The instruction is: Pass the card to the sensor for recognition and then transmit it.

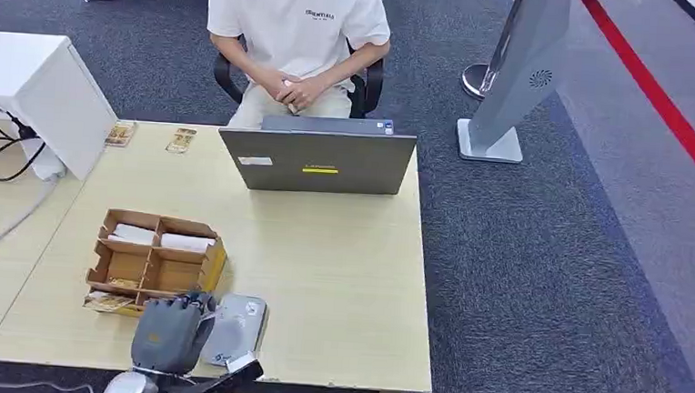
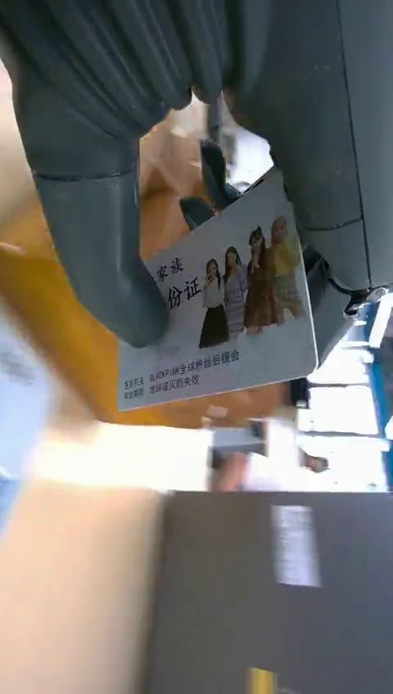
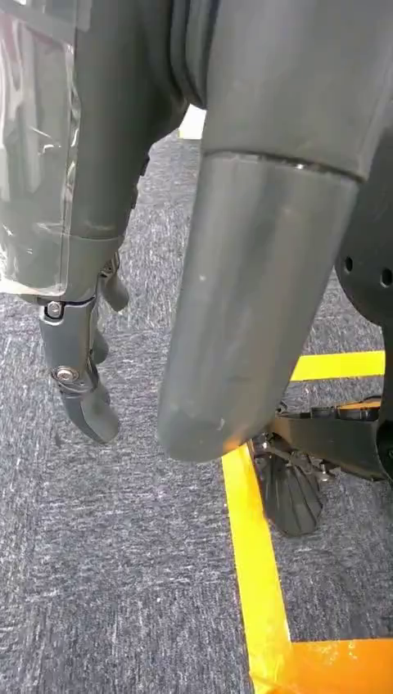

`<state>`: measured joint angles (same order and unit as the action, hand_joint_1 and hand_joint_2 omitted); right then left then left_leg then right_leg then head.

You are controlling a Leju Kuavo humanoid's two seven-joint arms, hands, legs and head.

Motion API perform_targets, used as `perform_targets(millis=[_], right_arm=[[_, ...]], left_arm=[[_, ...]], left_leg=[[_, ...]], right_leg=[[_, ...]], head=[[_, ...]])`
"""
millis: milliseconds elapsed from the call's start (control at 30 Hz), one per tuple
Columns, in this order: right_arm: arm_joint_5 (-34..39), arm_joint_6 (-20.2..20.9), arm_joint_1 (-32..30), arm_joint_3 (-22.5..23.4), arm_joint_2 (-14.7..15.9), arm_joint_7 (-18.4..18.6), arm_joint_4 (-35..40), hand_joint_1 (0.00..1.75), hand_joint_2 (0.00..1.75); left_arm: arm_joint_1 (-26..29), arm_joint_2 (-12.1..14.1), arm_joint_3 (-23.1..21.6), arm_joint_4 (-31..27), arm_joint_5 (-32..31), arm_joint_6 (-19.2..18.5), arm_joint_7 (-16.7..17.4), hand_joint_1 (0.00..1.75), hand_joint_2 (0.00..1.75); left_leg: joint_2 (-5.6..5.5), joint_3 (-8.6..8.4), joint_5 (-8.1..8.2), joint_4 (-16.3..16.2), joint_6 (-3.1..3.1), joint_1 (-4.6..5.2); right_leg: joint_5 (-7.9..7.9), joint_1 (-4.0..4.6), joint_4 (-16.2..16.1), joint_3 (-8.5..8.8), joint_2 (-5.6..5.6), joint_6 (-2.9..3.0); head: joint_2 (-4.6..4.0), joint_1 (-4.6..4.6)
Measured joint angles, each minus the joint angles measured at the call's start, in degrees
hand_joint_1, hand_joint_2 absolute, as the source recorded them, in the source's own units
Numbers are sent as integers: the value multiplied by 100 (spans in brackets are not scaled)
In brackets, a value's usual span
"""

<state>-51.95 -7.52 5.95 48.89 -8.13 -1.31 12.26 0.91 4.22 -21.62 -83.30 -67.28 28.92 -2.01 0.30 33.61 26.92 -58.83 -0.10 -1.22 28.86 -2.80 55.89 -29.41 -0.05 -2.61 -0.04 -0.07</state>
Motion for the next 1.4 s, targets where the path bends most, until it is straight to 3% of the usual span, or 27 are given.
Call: perform_targets(millis=[267, 433, 567, 667, 1000, 1267, 1400], right_arm=[[-20, 11, 2, 0, 0, -11, 0, 0, 0], [-70, 13, 1, -2, 0, 15, -2, 0, 0], [-190, 20, 3, -57, 0, 105, -2, 0, 0], [-289, 33, 7, -98, 0, 203, -4, 0, 0], [-446, 111, 67, -278, -17, 361, -4, 0, 0], [-555, 179, 114, -398, -28, 428, -4, 0, 0], [-570, 201, 119, -457, -37, 433, -4, 0, 0]], left_arm=[[-801, 149, 9, -810, -11, -42, -170, 175, 175], [-1081, 188, 9, -944, -28, 33, -210, 175, 175], [-1698, 221, 61, -860, -348, 298, -4, 175, 175], [-2315, 240, 193, -497, -809, 549, 212, 175, 175], [-3945, 319, 509, 1614, -1200, 992, 420, 175, 175], [-4872, 406, 520, 3006, -1825, 1012, 628, 175, 175], [-5153, 422, 522, 3419, -1895, 1014, 645, 175, 175]], left_leg=[[-1, -1, -4, 0, -1, 0], [-1, 0, -4, -1, -1, 0], [-2, 1, -6, -1, -4, 0], [-2, -1, -14, -1, -6, 0], [4, 0, -20, -1, -4, 0], [1, 4, -21, -1, -4, 0], [-1, 5, -21, -1, -4, 0]], right_leg=[[-2, 0, 4, 2, 2, 0], [-1, 0, 4, -3, 1, 1], [-2, 0, 6, -4, 0, 1], [-7, 0, 9, -3, 1, 3], [-11, 0, 14, -5, 12, 4], [-11, 0, 15, -9, 6, 4], [-11, 1, 15, -9, 3, 4]], head=[[0, 2], [0, 2], [0, 0], [0, 0], [0, 2], [0, -2], [0, -4]])
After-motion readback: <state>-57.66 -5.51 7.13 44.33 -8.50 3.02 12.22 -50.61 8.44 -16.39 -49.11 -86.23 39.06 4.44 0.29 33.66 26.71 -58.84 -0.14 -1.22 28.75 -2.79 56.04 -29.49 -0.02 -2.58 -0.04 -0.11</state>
